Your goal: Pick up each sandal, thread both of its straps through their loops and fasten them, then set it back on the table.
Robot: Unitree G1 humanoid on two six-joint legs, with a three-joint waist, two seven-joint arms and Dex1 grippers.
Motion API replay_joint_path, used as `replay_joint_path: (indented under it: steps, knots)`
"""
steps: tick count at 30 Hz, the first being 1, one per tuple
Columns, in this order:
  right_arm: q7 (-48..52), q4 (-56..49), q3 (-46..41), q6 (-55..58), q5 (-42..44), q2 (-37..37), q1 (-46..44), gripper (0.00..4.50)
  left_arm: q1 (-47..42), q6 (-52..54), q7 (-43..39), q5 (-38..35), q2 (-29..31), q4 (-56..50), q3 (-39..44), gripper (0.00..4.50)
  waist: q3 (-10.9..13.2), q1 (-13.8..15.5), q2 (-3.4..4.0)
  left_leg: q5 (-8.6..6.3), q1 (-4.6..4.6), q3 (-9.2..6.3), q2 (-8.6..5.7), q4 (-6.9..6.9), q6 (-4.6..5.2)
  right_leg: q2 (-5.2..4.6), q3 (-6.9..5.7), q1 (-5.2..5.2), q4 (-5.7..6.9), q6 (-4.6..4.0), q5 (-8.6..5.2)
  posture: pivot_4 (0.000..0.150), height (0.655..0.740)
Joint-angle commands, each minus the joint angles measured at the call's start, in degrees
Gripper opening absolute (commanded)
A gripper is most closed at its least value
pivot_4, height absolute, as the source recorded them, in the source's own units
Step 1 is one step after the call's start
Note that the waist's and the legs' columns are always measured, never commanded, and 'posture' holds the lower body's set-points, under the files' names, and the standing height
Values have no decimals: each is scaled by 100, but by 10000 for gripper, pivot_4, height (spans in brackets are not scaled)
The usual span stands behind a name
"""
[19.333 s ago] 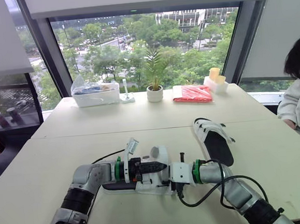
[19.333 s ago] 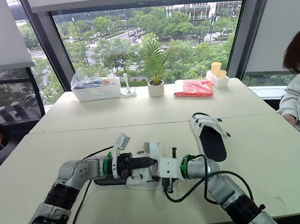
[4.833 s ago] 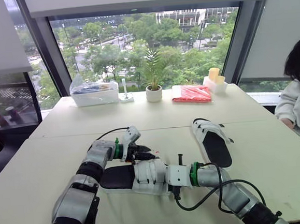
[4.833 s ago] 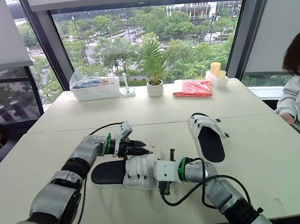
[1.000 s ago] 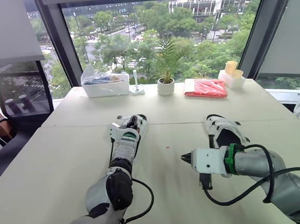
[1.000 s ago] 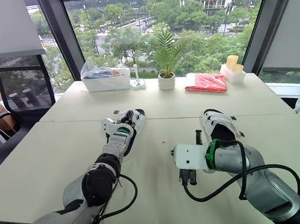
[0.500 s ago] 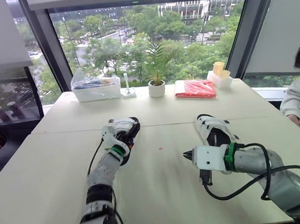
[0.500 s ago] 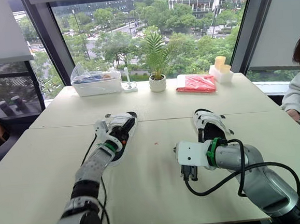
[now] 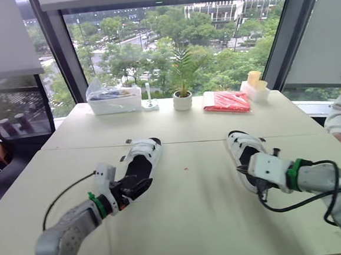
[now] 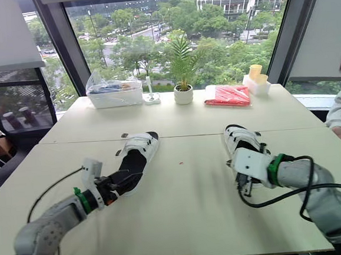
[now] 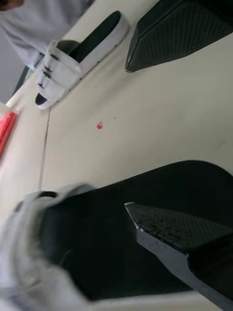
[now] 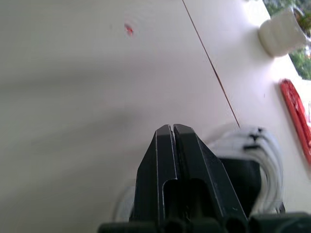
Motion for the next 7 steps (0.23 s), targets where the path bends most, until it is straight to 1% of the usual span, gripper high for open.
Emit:
replay_joint_path:
  steps: [1, 2, 5, 7]
  knots:
    - [-6, 96, -481, -132, 134, -152, 158, 0, 113, -198, -535, -37, 453, -352, 35, 44368, 1, -2, 3, 0, 0, 0, 0, 0, 0, -2, 1, 0, -2, 0, 0, 1500, 7374]
    - [32, 190, -587, -191, 205, -169, 216, 0, 122, -225, -597, 0, 541, -422, -42, 44368, 2, -2, 4, -1, 0, 1, 0, 0, 1, -2, 1, 0, -3, 0, 0, 1500, 7374]
    - [70, -63, -773, 192, 555, -57, 307, 0, 241, -446, -1158, 110, 1042, -497, -101, 44368, 3, -8, 5, -3, -2, 2, 2, -1, 6, -4, 3, -1, -4, 0, 0, 1500, 7374]
    - [78, -127, -831, 357, 742, -36, 270, 0, 194, -492, -1235, 83, 1136, -506, -108, 44368, 3, -11, 6, -4, -1, 2, 4, -2, 7, -4, 4, -2, -4, -1, 0, 1500, 7374]
